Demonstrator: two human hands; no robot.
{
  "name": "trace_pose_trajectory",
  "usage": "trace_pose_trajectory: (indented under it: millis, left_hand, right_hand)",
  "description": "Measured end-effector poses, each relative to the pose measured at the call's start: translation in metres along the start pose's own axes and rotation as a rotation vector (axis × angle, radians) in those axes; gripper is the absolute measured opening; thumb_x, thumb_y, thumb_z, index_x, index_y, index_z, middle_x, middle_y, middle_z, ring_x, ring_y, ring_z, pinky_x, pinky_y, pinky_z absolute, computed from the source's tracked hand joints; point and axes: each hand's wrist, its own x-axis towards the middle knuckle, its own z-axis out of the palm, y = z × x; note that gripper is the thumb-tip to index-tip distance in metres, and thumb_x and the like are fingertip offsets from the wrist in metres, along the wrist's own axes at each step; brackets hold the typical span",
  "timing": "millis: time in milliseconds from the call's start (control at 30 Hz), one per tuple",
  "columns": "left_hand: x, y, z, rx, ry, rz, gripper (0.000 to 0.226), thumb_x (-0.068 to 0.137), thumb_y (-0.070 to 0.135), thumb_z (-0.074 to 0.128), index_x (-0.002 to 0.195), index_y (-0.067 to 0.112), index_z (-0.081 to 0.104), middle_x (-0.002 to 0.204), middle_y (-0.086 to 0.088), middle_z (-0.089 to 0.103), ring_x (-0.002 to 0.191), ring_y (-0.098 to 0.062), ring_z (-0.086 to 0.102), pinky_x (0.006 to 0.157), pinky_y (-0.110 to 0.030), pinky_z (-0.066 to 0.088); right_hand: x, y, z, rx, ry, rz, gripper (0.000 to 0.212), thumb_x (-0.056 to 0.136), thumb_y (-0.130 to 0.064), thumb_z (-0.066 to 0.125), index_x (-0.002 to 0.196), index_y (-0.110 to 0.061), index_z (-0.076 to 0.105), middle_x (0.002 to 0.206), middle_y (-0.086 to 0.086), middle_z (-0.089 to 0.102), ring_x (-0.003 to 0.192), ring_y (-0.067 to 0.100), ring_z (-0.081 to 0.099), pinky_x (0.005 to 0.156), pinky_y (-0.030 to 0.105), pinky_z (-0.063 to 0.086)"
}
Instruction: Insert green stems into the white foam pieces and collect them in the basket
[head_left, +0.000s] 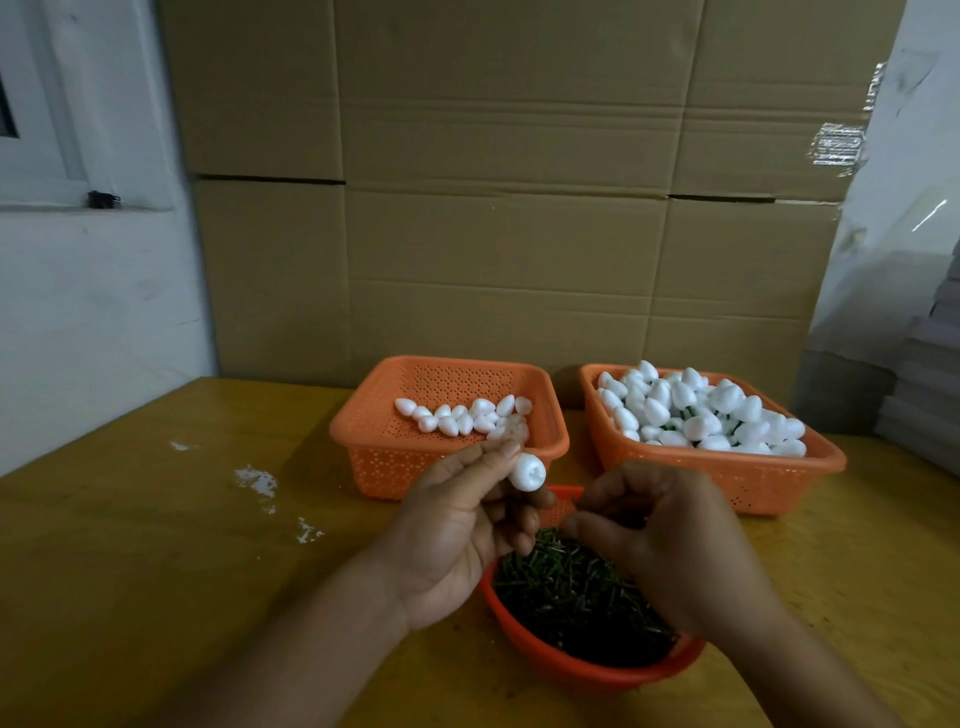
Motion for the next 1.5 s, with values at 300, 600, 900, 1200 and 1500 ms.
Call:
trace_pose_trajectory:
  millis: [300,600,900,1200,1500]
  left_hand:
    - [0.0,-0.001,0.0,0.048,0.02,-0.023,0.033,0.081,0.042,0.068,0.091,0.011,0.071,0.076,-0.009,0.066,0.057,-0.012,0.057,0.048,-0.022,0.045]
    - [-0.001,-0.002,0.001,0.07,0.019,-0.032,0.034,0.085,0.043,0.066,0.092,0.01,0.069,0.074,-0.009,0.065,0.056,-0.011,0.056,0.047,-0.021,0.043]
    - [-0.003,-0.005,0.001,0.131,0.012,0.006,0.028,0.084,0.043,0.067,0.087,0.015,0.073,0.079,-0.012,0.063,0.054,-0.012,0.054,0.045,-0.021,0.042]
    - [-0.004,-0.008,0.004,0.195,0.022,0.096,0.026,0.082,0.043,0.069,0.083,0.018,0.073,0.074,-0.01,0.063,0.053,-0.013,0.053,0.043,-0.022,0.041]
    - [-0.003,-0.01,0.003,0.2,0.03,0.143,0.021,0.08,0.038,0.072,0.085,0.018,0.073,0.068,-0.005,0.062,0.052,-0.012,0.052,0.042,-0.022,0.04]
  right_hand:
    - [-0.007,-0.014,0.003,0.284,0.052,-0.194,0.016,0.081,-0.044,0.065,0.083,-0.03,0.072,0.064,-0.003,0.07,0.053,0.012,0.064,0.047,0.023,0.05]
    - [-0.009,-0.013,0.003,0.222,0.051,-0.278,0.009,0.085,-0.037,0.064,0.09,-0.036,0.071,0.071,-0.01,0.07,0.061,0.011,0.067,0.053,0.027,0.054]
    - [-0.01,-0.015,0.001,0.178,0.086,-0.257,0.014,0.083,-0.019,0.077,0.086,-0.033,0.075,0.067,-0.01,0.069,0.055,0.011,0.063,0.048,0.026,0.05]
    - [-0.012,-0.016,0.004,0.139,0.123,-0.236,0.012,0.081,-0.016,0.079,0.082,-0.028,0.076,0.066,-0.012,0.07,0.053,0.011,0.064,0.045,0.019,0.047]
    - [-0.013,-0.019,0.007,0.078,0.151,-0.247,0.01,0.082,-0.019,0.079,0.08,-0.028,0.076,0.068,-0.015,0.071,0.053,0.007,0.064,0.045,0.026,0.048]
